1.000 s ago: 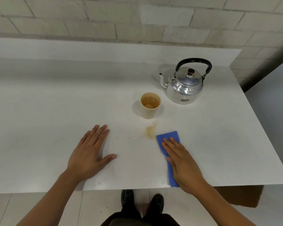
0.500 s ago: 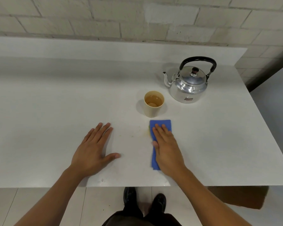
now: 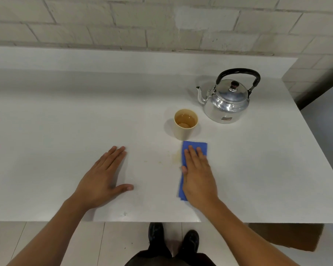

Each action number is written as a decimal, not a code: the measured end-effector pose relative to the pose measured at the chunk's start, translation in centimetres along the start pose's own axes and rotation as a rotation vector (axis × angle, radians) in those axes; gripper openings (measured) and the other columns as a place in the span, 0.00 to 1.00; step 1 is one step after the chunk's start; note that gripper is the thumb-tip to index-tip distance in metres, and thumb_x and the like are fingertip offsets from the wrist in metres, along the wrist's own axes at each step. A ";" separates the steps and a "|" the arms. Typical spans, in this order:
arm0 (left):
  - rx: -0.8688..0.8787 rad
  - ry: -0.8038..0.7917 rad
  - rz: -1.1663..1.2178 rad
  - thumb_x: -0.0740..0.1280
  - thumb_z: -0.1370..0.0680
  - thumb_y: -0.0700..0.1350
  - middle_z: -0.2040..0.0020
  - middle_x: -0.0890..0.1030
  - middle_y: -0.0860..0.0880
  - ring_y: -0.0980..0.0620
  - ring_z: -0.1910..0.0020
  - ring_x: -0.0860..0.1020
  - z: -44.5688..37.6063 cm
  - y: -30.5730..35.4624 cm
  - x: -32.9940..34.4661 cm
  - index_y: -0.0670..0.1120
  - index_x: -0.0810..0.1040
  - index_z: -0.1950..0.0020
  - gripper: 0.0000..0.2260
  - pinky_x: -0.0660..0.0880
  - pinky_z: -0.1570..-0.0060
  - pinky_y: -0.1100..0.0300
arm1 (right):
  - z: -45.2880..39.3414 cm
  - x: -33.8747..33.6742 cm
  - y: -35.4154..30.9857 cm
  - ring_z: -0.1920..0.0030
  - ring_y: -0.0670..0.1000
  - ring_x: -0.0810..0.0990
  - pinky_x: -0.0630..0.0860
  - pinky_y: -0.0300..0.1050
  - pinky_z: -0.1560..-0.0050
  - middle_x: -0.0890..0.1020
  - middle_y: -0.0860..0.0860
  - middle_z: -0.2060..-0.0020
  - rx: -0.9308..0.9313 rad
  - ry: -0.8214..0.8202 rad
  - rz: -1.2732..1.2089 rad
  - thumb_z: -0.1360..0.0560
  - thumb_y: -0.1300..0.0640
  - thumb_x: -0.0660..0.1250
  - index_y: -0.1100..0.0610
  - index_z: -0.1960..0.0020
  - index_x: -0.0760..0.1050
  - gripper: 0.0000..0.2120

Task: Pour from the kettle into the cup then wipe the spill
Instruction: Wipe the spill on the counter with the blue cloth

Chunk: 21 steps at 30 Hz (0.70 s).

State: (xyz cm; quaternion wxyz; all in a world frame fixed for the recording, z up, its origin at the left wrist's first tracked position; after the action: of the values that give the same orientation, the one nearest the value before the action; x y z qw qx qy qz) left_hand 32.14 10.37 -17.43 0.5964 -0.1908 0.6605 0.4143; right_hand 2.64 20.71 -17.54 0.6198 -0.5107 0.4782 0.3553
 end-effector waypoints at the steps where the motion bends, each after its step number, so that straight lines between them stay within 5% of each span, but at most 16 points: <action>1: 0.001 0.005 -0.013 0.58 0.25 0.78 0.14 0.48 0.59 0.59 0.16 0.44 0.0 0.1 0.1 0.51 0.50 0.14 0.48 0.47 0.19 0.57 | 0.0 0.6 -1.5 0.19 0.60 0.49 0.47 0.54 0.20 0.55 0.56 0.18 -0.054 -0.024 0.030 0.15 0.53 0.52 0.60 0.18 0.53 0.27; 7: -0.013 0.001 -0.007 0.57 0.26 0.78 0.14 0.47 0.59 0.59 0.16 0.44 0.1 -0.1 0.3 0.52 0.49 0.14 0.48 0.50 0.18 0.54 | 3.2 1.8 -4.3 0.18 0.50 0.44 0.42 0.49 0.20 0.53 0.48 0.18 -0.409 -0.190 -0.013 0.14 0.55 0.53 0.54 0.18 0.53 0.26; 10: -0.006 -0.003 -0.015 0.58 0.26 0.78 0.14 0.47 0.59 0.58 0.16 0.44 0.1 0.0 0.2 0.51 0.49 0.14 0.49 0.48 0.19 0.55 | 4.8 0.5 -0.5 0.19 0.46 0.47 0.46 0.45 0.21 0.55 0.43 0.19 -0.326 -0.182 -0.126 0.14 0.55 0.54 0.51 0.19 0.58 0.24; 14: 0.000 -0.011 -0.031 0.59 0.27 0.79 0.14 0.48 0.57 0.57 0.16 0.44 0.0 0.2 0.0 0.50 0.50 0.14 0.51 0.46 0.19 0.56 | 3.3 -0.5 2.3 0.19 0.44 0.43 0.49 0.48 0.20 0.50 0.42 0.19 -0.135 -0.158 -0.106 0.14 0.48 0.48 0.51 0.18 0.53 0.26; 18: -0.002 -0.016 -0.029 0.60 0.29 0.80 0.14 0.49 0.56 0.56 0.15 0.44 0.0 0.2 0.0 0.49 0.50 0.14 0.54 0.45 0.19 0.56 | 0.3 0.7 -1.5 0.19 0.51 0.44 0.45 0.49 0.20 0.49 0.49 0.18 -0.136 -0.135 -0.019 0.14 0.49 0.50 0.56 0.18 0.50 0.27; 21: -0.007 -0.015 -0.015 0.61 0.30 0.81 0.14 0.49 0.57 0.57 0.16 0.44 0.1 0.1 0.0 0.50 0.49 0.14 0.55 0.45 0.19 0.58 | -1.2 2.0 -6.4 0.18 0.55 0.43 0.44 0.52 0.20 0.48 0.53 0.18 -0.245 -0.165 0.042 0.15 0.46 0.43 0.57 0.17 0.47 0.29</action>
State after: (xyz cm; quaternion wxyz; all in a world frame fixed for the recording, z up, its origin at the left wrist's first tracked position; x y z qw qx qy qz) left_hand 32.09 10.52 -17.41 0.6036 -0.1946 0.6533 0.4136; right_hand 8.93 17.99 -17.60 0.5827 -0.5415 0.3890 0.4647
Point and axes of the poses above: each hand's wrist, its own z-axis away from the middle knuckle, its own x-axis out of the palm, y = z × x, the point moved 3 cm from there along -z, towards the middle knuckle
